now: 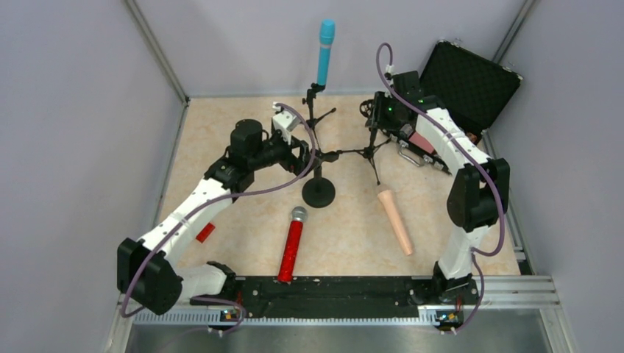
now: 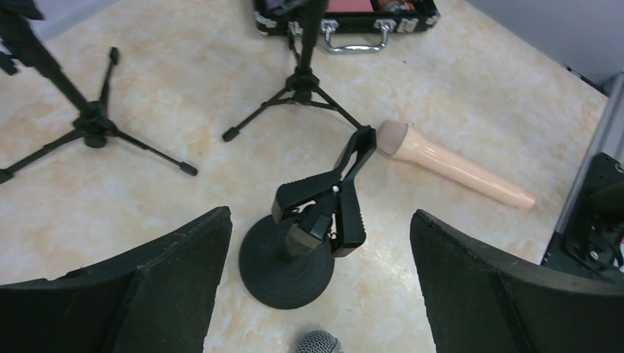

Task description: Attach the microphones to the stand

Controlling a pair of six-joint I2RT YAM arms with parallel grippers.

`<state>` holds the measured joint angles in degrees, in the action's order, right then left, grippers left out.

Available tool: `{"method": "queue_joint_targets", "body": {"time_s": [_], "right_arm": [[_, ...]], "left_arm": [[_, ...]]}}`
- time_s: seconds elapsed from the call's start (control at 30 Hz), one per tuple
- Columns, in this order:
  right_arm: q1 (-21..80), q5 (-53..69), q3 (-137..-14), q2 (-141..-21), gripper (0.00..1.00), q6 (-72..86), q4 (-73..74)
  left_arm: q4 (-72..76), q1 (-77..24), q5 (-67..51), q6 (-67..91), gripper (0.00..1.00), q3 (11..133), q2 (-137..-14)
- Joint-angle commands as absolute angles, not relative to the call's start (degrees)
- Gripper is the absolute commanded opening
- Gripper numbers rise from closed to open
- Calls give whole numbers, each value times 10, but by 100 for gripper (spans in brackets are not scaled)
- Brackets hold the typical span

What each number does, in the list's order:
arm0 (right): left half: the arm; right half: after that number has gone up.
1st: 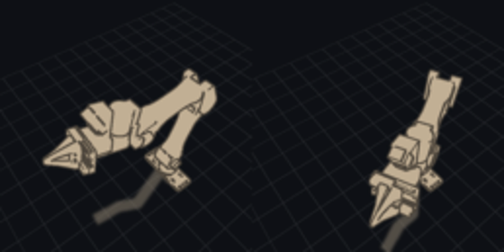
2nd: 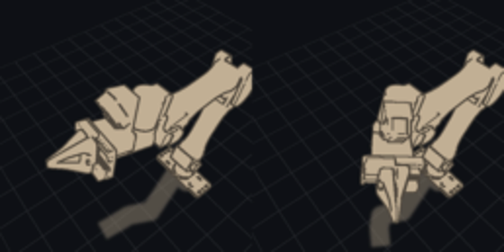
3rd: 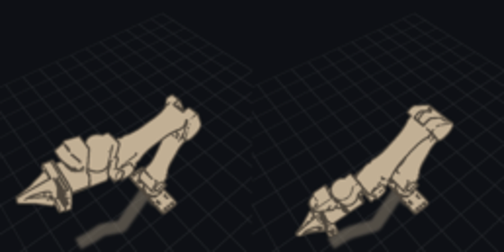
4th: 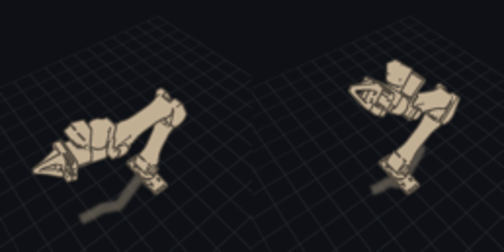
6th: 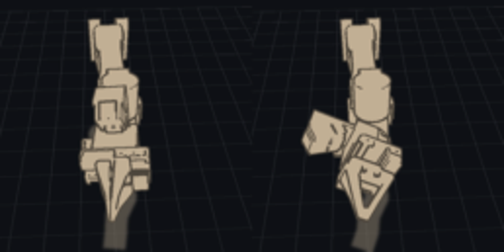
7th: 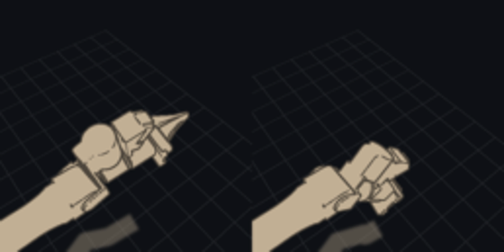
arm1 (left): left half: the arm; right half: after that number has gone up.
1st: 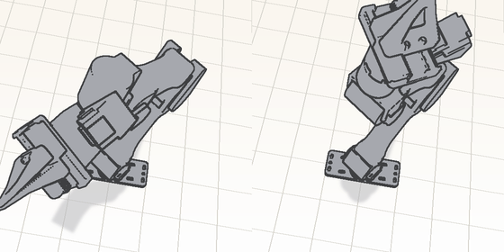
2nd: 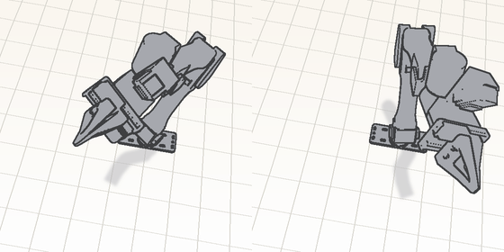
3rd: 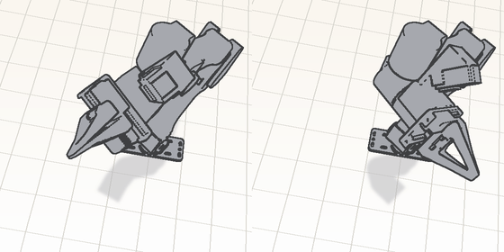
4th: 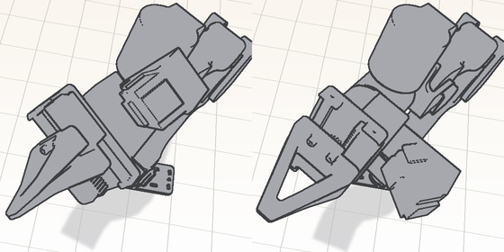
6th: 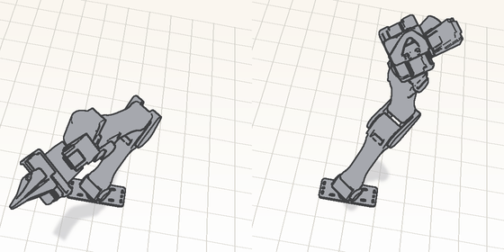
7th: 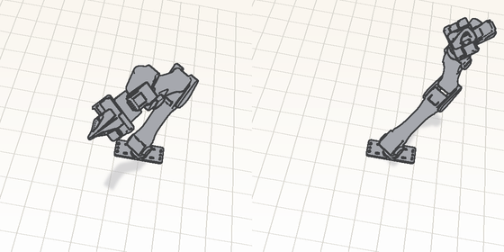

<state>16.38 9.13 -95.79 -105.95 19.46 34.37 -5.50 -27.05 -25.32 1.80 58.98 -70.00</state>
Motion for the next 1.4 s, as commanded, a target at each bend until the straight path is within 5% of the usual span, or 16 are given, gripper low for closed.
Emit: {"method": "queue_joint_targets", "body": {"time_s": [0.0, 0.33, 0.87, 1.17, 1.37], "right_arm": [[169, 117, -968, -1044, 0, 178, 328], [169, 148, -957, -1021, 0, 166, 312], [169, 209, -954, -982, 0, 160, 287], [176, 216, -943, -976, 0, 161, 281], [190, 198, -940, -974, 0, 149, 287]], "left_arm": [[-14, -271, -366, 5, 95, 615, -725], [-9, -271, -413, -98, 89, 611, -755], [56, -277, -352, -56, 79, 620, -834], [83, -276, -325, -17, 40, 613, -856], [79, -276, -274, -35, 29, 606, -844]]}}
